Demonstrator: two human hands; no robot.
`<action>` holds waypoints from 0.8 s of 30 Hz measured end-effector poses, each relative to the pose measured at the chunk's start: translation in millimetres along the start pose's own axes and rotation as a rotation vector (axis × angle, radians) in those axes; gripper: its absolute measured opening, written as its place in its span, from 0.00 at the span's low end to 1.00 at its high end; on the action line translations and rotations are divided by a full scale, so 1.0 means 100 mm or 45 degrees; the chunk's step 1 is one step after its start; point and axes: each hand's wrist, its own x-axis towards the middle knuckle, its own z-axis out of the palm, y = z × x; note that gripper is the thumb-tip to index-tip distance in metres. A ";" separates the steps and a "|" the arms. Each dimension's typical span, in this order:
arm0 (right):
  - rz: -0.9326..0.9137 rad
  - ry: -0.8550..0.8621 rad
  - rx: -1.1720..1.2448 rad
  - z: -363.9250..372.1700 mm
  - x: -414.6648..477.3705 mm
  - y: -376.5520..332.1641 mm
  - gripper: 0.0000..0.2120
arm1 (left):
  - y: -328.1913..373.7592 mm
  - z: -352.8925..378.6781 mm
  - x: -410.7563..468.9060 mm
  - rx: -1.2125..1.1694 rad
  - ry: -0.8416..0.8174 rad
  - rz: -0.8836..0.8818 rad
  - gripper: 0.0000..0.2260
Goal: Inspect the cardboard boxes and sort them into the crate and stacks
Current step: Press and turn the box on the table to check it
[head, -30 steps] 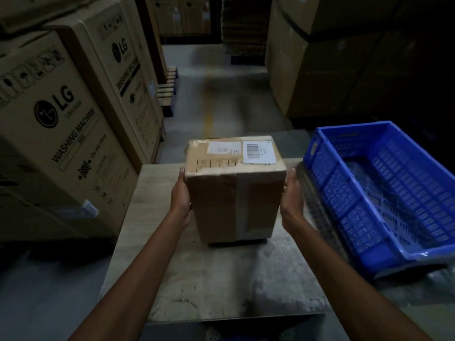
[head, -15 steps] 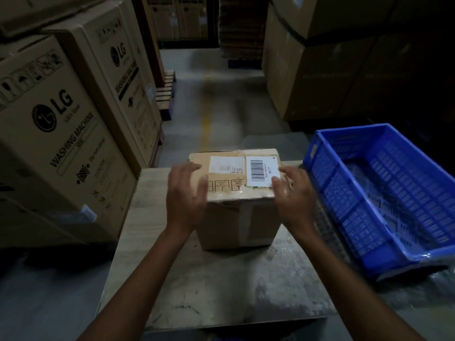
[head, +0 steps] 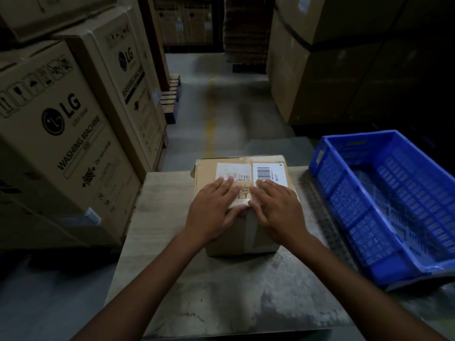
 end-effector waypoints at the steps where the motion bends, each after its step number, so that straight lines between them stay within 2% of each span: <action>1: -0.003 -0.032 0.003 -0.08 0.06 0.05 0.22 | 0.00 -0.03 0.02 -0.022 -0.014 -0.019 0.32; 3: 0.077 -0.096 0.044 -0.22 0.23 0.13 0.19 | -0.02 -0.08 0.11 -0.048 0.019 -0.102 0.32; 6: 0.166 -0.177 0.007 -0.21 0.43 0.14 0.23 | -0.08 -0.15 0.26 -0.003 -0.046 -0.229 0.30; 9: 0.104 -0.248 -0.100 -0.08 0.41 0.17 0.28 | -0.09 -0.12 0.24 0.072 -0.208 -0.210 0.28; 13: 0.186 -0.197 -0.042 -0.09 0.44 0.18 0.26 | -0.13 -0.12 0.26 0.075 -0.228 -0.188 0.27; 16: 0.137 -0.160 -0.098 -0.09 0.46 0.13 0.25 | -0.15 -0.18 0.36 0.064 -0.162 -0.179 0.25; 18: 0.114 -0.218 -0.154 -0.14 0.53 0.17 0.24 | -0.11 -0.19 0.43 0.076 -0.033 -0.203 0.23; 20: 0.161 -0.266 -0.170 -0.20 0.68 0.20 0.26 | -0.08 -0.16 0.47 0.064 0.042 -0.254 0.27; 22: 0.220 -0.254 -0.183 -0.19 0.76 0.13 0.30 | -0.10 -0.12 0.48 0.047 0.014 -0.252 0.30; 24: 0.186 -0.254 -0.279 -0.09 0.71 0.03 0.31 | -0.13 -0.10 0.46 0.106 -0.045 -0.210 0.27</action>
